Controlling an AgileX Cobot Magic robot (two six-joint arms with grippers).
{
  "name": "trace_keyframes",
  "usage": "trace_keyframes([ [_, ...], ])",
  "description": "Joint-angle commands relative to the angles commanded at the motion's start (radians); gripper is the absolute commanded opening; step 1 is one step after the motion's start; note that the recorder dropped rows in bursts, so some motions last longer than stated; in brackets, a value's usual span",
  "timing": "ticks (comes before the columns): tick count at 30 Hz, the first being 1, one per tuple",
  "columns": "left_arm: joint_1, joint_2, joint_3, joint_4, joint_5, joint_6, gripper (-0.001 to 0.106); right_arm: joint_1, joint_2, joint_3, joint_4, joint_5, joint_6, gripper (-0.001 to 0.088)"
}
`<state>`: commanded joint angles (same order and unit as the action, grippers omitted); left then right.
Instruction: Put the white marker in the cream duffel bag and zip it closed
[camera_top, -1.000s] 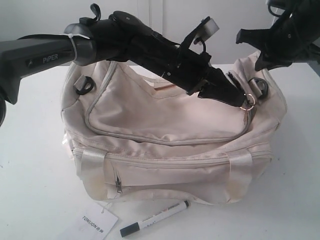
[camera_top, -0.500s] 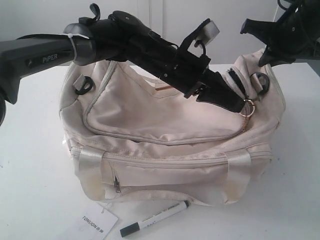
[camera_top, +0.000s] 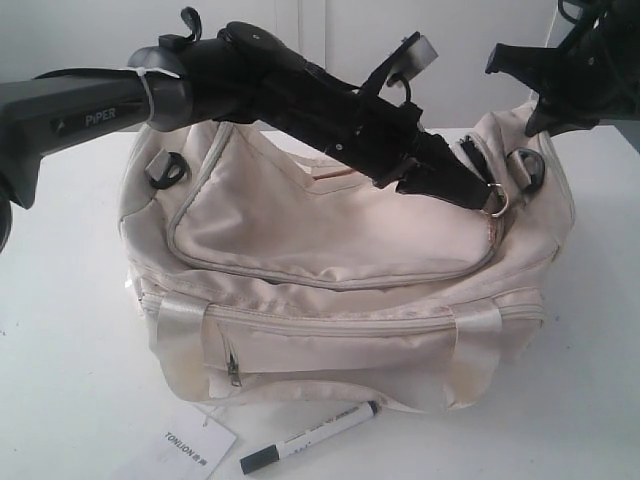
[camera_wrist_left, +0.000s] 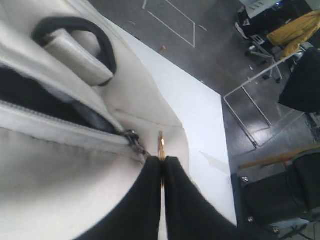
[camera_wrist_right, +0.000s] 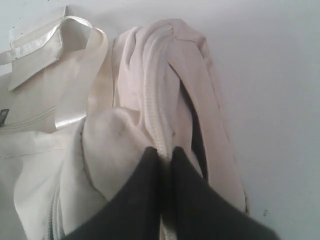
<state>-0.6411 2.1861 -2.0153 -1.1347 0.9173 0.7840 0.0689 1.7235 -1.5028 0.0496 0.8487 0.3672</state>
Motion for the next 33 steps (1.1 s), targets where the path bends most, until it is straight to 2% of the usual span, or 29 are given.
trace_keyframes([
  [5,-0.011,-0.053,0.000,0.116,-0.082,0.000,0.000,0.000,0.023,0.000,0.002,0.004,0.002,0.0000],
  [16,-0.096,-0.070,0.000,0.350,-0.089,0.022,0.000,0.000,0.025,0.000,0.004,0.001,0.002,0.0000],
  [20,-0.120,-0.070,0.000,0.361,-0.092,0.108,0.000,0.000,0.025,0.000,0.005,0.009,0.002,0.0000],
  [26,-0.142,-0.078,0.000,0.404,-0.152,0.127,0.000,0.000,0.025,0.000,0.005,0.021,-0.002,0.0000],
  [33,-0.151,-0.100,0.002,0.423,-0.123,0.271,0.000,0.000,0.025,0.000,0.005,0.026,-0.004,0.0000],
])
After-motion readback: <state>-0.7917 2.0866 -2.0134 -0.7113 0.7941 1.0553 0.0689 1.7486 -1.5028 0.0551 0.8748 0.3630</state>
